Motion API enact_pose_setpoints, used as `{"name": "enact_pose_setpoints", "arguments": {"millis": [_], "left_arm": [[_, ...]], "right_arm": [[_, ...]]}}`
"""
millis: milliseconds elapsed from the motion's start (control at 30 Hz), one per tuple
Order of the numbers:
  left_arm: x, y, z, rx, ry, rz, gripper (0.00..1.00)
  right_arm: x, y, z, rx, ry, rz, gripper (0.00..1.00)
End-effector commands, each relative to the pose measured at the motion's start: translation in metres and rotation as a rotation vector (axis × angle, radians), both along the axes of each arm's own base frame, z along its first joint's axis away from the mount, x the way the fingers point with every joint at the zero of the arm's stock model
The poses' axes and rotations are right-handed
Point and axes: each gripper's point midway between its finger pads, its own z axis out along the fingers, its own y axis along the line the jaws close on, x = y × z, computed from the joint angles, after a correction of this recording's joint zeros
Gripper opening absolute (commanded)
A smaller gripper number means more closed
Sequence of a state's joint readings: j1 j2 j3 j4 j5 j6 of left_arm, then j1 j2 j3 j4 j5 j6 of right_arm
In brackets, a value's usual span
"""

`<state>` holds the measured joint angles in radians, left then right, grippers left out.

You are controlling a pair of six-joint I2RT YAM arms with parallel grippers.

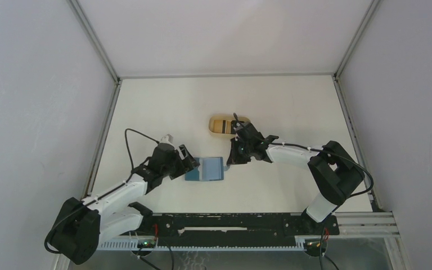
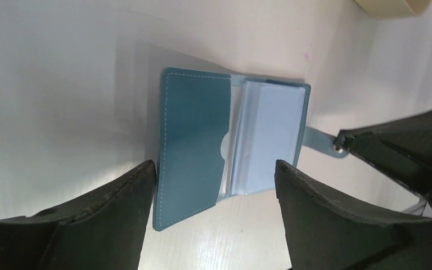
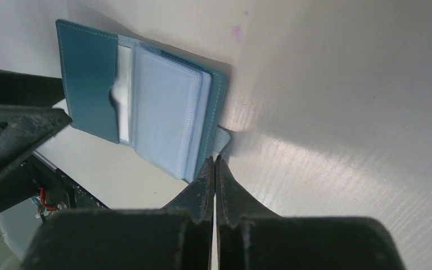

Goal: Take the credit cards out of the card holder

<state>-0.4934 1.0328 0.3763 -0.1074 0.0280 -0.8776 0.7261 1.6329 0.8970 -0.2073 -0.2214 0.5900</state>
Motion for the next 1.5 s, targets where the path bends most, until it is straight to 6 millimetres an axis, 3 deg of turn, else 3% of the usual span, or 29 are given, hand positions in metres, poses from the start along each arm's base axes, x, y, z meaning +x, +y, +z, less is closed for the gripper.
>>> {"name": "enact_pose_setpoints", "arguments": {"millis": [0, 167, 400, 567, 733, 933, 1200, 1467], "left_arm": [[0.009, -0.037, 0.043, -0.102, -0.099, -0.105, 0.81], [0.010, -0.046, 0.050, -0.149, -0.104, -0.107, 0.81], [0.017, -0.057, 0.099, -0.272, -0.234, -0.114, 0.82], [0.022, -0.079, 0.109, -0.348, -0.256, -0.145, 0.82], [0.025, -0.111, 0.099, -0.365, -0.209, -0.183, 0.82], [0.025, -0.135, 0.070, -0.361, -0.124, -0.189, 0.82], [0.025, -0.125, 0.033, -0.362, -0.035, -0.070, 0.82], [0.021, -0.111, 0.016, -0.489, 0.005, 0.086, 0.82]], "right_arm": [[0.004, 0.011, 0.010, 0.049, -0.026, 0.011, 0.00], [0.004, 0.011, 0.011, 0.053, -0.027, 0.012, 0.00], [0.004, 0.012, 0.009, 0.059, -0.020, 0.014, 0.00], [0.003, 0.014, 0.007, 0.071, -0.001, 0.021, 0.00], [0.004, 0.012, 0.004, 0.068, 0.009, 0.015, 0.00], [0.007, 0.006, 0.006, 0.069, 0.008, -0.003, 0.00], [0.011, 0.000, 0.009, 0.076, -0.002, -0.023, 0.00], [0.017, 0.010, 0.022, 0.135, -0.032, -0.029, 0.00]]}}
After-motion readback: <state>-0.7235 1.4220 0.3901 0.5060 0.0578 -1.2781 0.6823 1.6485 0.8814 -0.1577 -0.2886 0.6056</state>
